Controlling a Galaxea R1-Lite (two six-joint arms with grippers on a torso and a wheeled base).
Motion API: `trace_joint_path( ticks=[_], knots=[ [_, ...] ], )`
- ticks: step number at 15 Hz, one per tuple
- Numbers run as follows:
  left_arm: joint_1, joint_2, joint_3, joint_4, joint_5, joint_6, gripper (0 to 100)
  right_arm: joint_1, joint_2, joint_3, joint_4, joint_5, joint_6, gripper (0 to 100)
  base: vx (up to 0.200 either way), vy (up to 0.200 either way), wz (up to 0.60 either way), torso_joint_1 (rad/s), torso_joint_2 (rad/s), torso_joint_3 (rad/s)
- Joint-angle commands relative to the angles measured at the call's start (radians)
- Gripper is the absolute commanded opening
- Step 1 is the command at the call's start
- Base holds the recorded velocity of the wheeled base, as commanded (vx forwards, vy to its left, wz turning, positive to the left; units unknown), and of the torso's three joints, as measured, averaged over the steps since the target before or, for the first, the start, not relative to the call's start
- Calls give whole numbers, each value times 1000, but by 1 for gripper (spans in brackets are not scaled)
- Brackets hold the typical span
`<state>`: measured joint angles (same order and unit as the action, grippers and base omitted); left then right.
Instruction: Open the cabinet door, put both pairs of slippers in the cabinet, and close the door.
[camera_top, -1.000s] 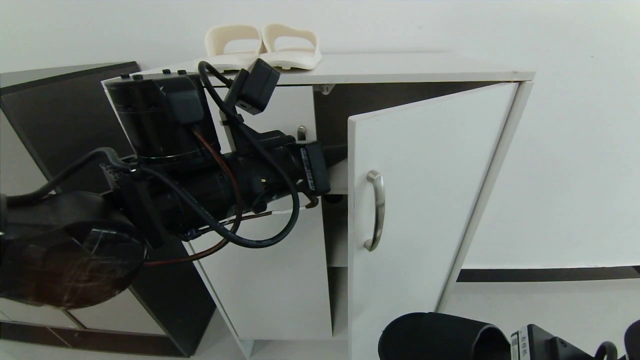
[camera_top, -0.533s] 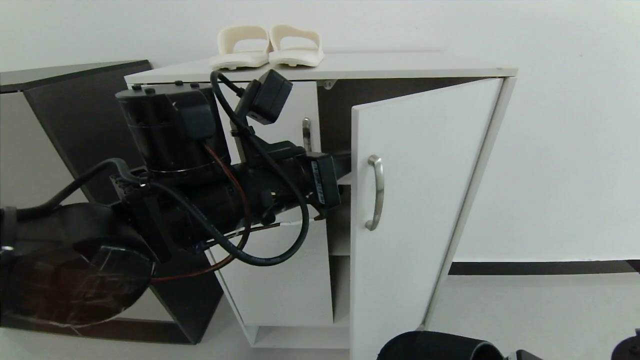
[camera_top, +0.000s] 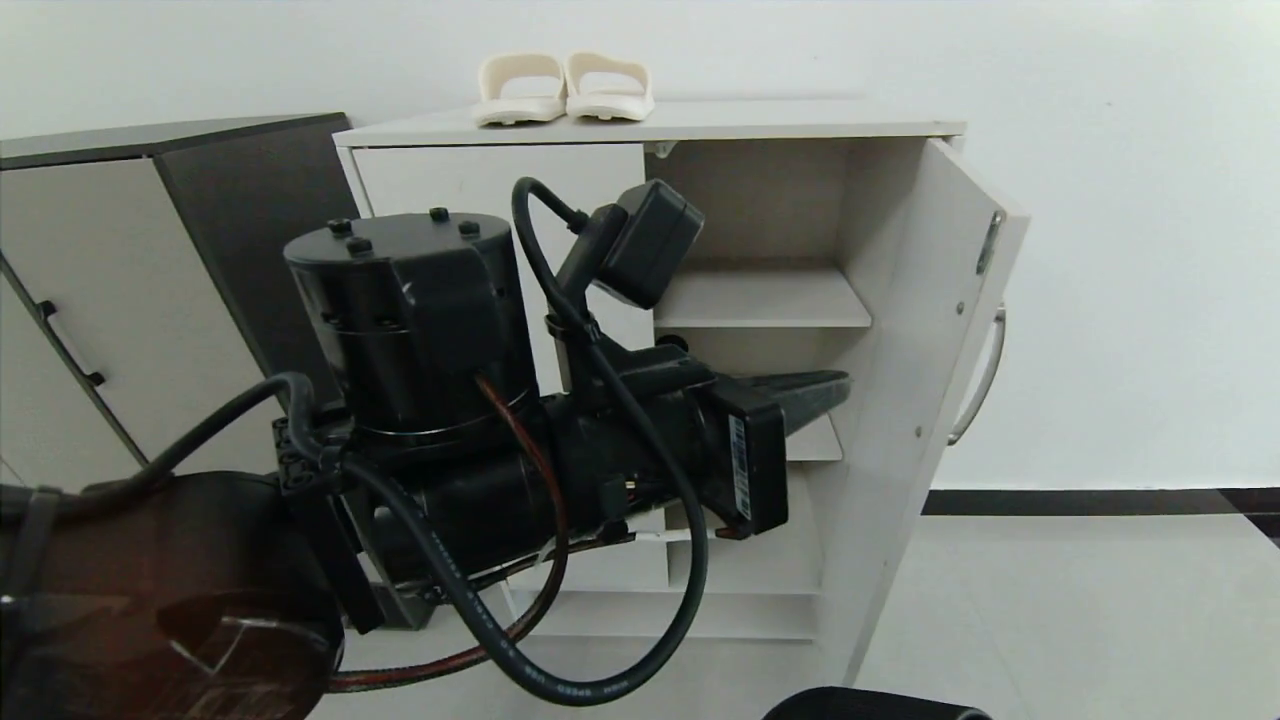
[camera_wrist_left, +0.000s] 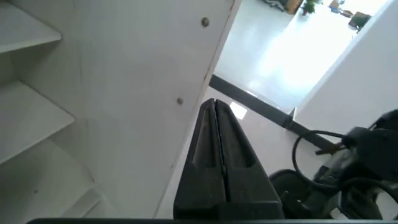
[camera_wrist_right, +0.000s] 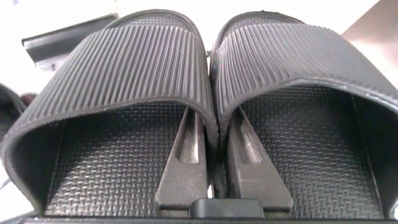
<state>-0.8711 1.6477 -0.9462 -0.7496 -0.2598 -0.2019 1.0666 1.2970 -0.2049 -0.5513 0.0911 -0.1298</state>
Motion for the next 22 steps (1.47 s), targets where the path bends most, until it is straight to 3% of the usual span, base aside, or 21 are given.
trace_joint_path(
  ticks=[1, 2, 4, 5, 6, 7, 8, 9, 10, 11, 12, 13, 15, 16, 19, 20, 21, 22],
  knots=[
    [40, -14, 12, -10, 17, -1, 0, -14, 18, -48, -1, -8, 58, 0, -200, 0, 0, 2, 2, 2],
    [58, -54, 37, -14, 60, 1, 0, -40, 36, -105, -1, -50, 139, 0, -200, 0, 0, 2, 2, 2],
    [78, -189, 110, 7, 169, 1, 0, -68, 134, -189, -4, -232, 243, 0, 0, 0, 0, 0, 0, 0],
    [90, -278, 139, 59, 221, 1, 0, -68, 192, -234, -12, -332, 308, 0, 0, 0, 0, 0, 0, 0],
    [122, -376, 150, 176, 284, 4, 0, -68, 258, -281, -30, -427, 368, 0, 0, 0, 0, 0, 0, 0],
    [199, -485, 152, 363, 353, 16, 0, -76, 329, -326, -53, -524, 412, 0, 0, 0, 0, 0, 0, 0],
    [299, -575, 159, 541, 412, 52, 0, -105, 387, -358, -76, -603, 430, 0, 0, 0, 0, 0, 0, 0],
    [388, -672, 181, 662, 475, 70, 0, -128, 427, -389, -110, -662, 434, 0, 0, 0, 0, 0, 0, 0],
    [445, -747, 213, 702, 517, 70, 0, -135, 435, -399, -131, -674, 432, 0, 0, 0, 0, 0, 0, 0],
    [566, -896, 307, 716, 539, 91, 0, -151, 439, -401, -133, -683, 429, 0, 0, 0, 0, 0, 0, 0],
    [623, -951, 354, 717, 544, 113, 0, -152, 438, -399, -133, -685, 429, 0, 0, 0, 0, 0, 0, 0],
    [738, -1092, 475, 717, 574, 142, 0, -154, 427, -393, -133, -695, 429, 0, 0, 0, 0, 0, 0, 0],
    [868, -1370, 704, 742, 590, 147, 0, -168, 421, -384, -134, -706, 429, 0, 0, 0, 0, 0, 0, 0],
    [893, -1490, 784, 765, 590, 151, 0, -171, 421, -383, -134, -708, 429, 0, 0, 0, 0, 0, 0, 0],
    [880, -1626, 896, 819, 591, 156, 0, -171, 427, -372, -134, -706, 429, 0, 0, 0, 0, 0, 0, 0],
    [870, -1648, 900, 811, 542, 160, 0, -171, 427, -364, -136, -706, 429, 0, 0, 0, 0, 0, 0, 0],
    [870, -1648, 912, 791, 439, 167, 0, -172, 426, -363, -136, -706, 429, 0, 0, 0, 0, 0, 0, 0],
    [870, -1648, 923, 768, 384, 171, 0, -172, 426, -363, -136, -706, 429, 0, 0, 0, 0, 0, 0, 0]
  ],
)
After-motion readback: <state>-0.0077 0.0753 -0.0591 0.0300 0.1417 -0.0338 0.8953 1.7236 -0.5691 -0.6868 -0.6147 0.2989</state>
